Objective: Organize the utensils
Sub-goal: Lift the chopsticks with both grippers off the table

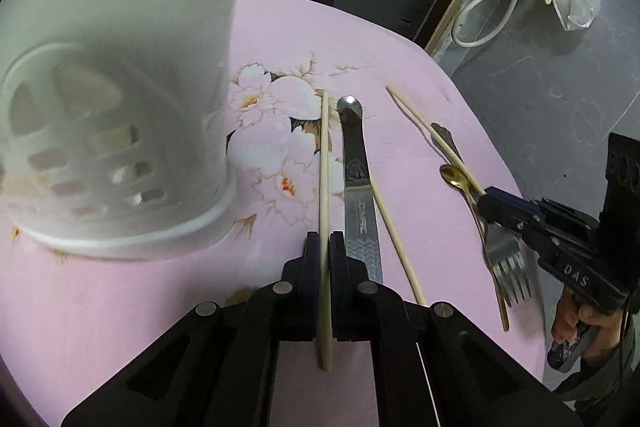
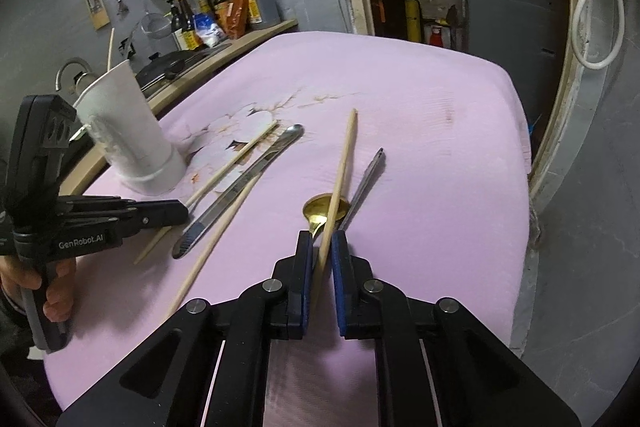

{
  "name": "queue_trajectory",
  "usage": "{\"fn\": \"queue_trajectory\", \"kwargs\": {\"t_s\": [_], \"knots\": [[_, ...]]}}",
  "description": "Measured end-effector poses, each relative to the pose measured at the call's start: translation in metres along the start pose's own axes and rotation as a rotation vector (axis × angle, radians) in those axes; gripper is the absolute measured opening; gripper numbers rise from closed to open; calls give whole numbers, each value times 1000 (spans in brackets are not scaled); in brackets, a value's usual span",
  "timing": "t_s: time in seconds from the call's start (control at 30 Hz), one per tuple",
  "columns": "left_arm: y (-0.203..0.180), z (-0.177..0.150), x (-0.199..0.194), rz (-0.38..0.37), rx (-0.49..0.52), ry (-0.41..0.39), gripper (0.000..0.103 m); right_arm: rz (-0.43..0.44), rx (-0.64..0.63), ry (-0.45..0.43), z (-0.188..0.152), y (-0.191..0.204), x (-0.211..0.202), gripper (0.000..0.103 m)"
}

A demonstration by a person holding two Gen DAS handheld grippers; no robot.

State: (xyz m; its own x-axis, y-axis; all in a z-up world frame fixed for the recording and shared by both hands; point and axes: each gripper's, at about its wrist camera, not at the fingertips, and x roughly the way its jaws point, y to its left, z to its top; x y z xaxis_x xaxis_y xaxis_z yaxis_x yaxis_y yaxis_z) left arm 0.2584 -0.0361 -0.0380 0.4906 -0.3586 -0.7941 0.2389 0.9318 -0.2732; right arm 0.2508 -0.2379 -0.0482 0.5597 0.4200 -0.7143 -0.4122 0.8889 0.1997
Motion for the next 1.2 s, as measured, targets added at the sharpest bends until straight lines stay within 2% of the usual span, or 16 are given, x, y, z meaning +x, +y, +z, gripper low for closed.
{"fn": "queue_trajectory", "kwargs": {"t_s": [0.1,0.23,0.4,0.6,0.73,0.9,1.07,1.13,1.2], "knots": [[0,-3,-3,7,4,5,3,11,2,10,6,-1,4,12],[-7,4,-1,33,29,3,3,-6,-44,23,22,0,15,23],[-15,13,4,75,71,-9,8,-27,-93,48,49,-2,33,23],[-21,29,20,133,105,-9,11,-27,-81,132,81,-16,70,23],[-27,39,31,140,124,19,11,-29,-77,207,87,-21,91,24],[-30,40,45,166,154,60,11,-22,-90,221,86,-23,90,24],[-26,48,50,136,135,109,11,-11,-90,270,92,-24,93,24],[-25,52,52,130,138,118,11,-20,-103,282,93,-22,94,21],[-26,52,53,125,144,117,11,-33,-107,275,93,-21,94,11]]}}
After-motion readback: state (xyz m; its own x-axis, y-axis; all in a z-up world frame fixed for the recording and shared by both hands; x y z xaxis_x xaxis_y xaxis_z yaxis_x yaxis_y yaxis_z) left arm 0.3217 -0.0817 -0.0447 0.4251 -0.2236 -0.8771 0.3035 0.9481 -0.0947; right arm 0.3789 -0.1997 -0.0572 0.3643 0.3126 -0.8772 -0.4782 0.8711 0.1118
